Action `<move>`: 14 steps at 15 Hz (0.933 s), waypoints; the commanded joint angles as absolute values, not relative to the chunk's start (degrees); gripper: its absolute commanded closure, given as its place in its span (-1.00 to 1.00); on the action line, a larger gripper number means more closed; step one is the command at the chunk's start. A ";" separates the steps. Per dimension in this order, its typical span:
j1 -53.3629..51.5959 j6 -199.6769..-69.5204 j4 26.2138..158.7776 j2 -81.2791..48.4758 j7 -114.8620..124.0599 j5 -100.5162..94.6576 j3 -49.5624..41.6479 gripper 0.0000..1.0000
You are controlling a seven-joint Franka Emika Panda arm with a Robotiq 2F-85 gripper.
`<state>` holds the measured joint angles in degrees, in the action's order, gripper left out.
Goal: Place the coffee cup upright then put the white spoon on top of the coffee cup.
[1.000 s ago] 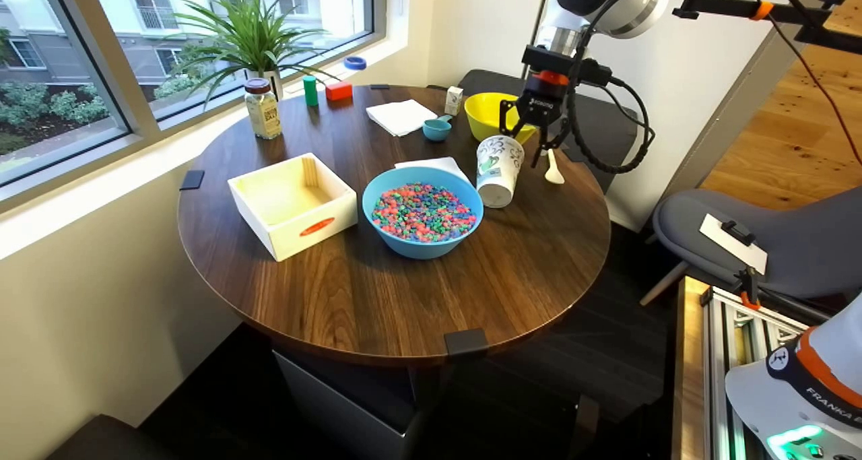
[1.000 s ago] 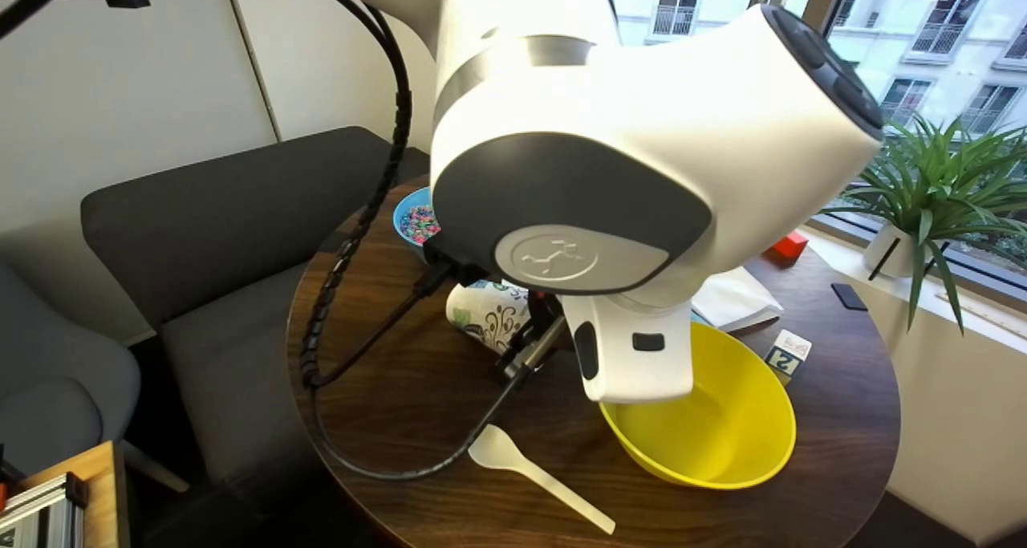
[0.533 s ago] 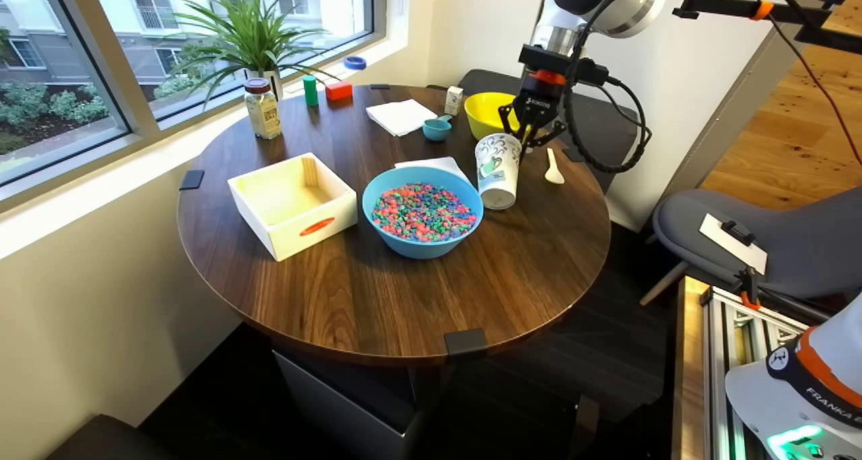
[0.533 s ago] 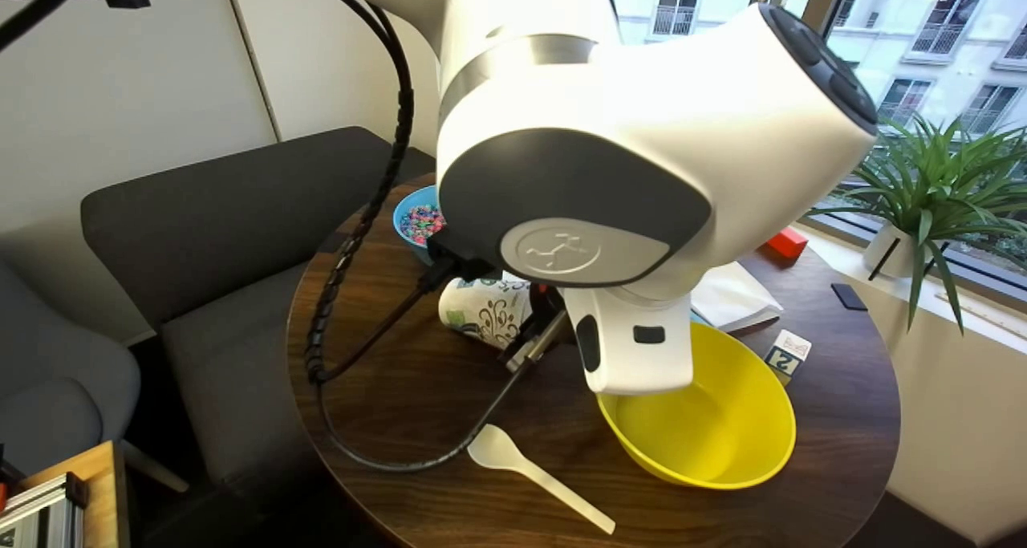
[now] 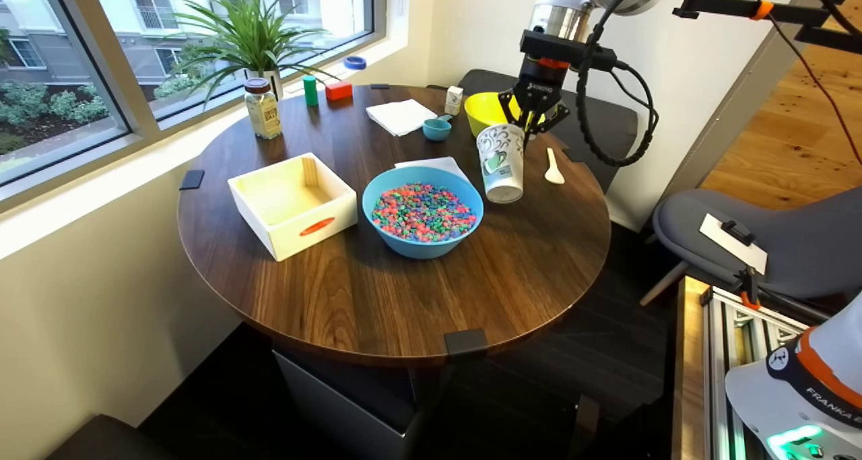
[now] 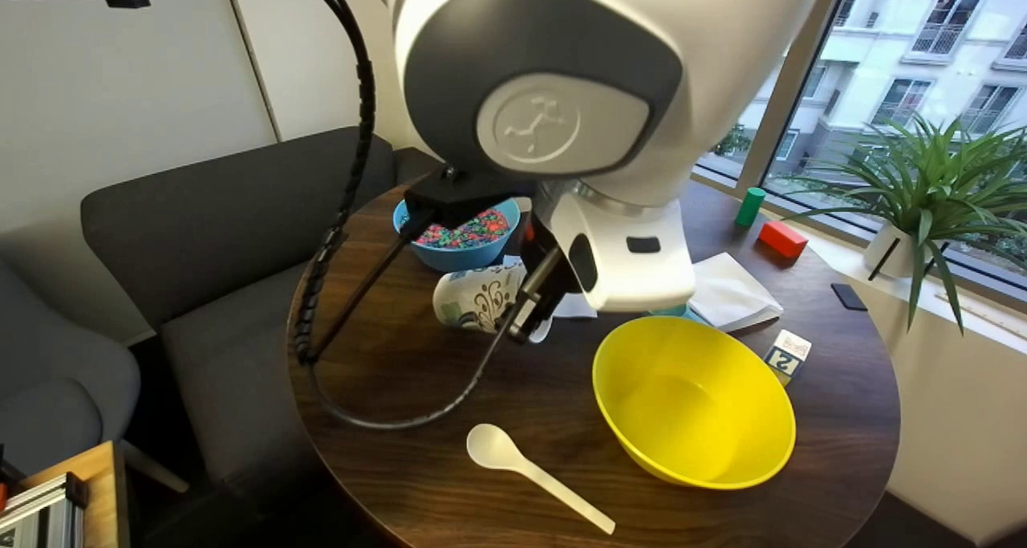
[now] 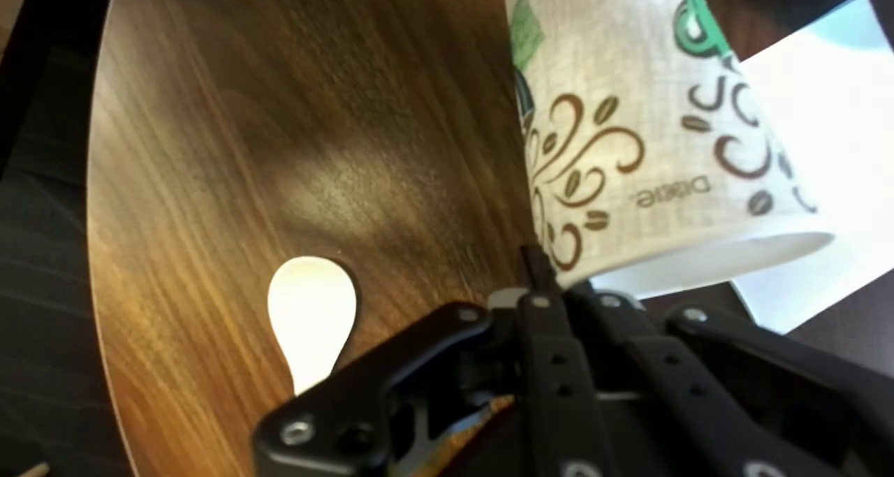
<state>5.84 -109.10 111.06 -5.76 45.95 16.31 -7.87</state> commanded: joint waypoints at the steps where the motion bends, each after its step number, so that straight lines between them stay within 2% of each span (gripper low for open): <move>1: 3.16 -112.64 115.18 0.79 51.80 5.10 -6.19 0.97; 9: 0.76 -119.98 122.78 9.11 68.45 -20.72 2.42 0.98; 14: 0.43 -119.58 126.28 10.81 81.55 -30.02 6.47 0.98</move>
<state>0.61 -118.42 122.66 8.54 75.00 -25.46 5.01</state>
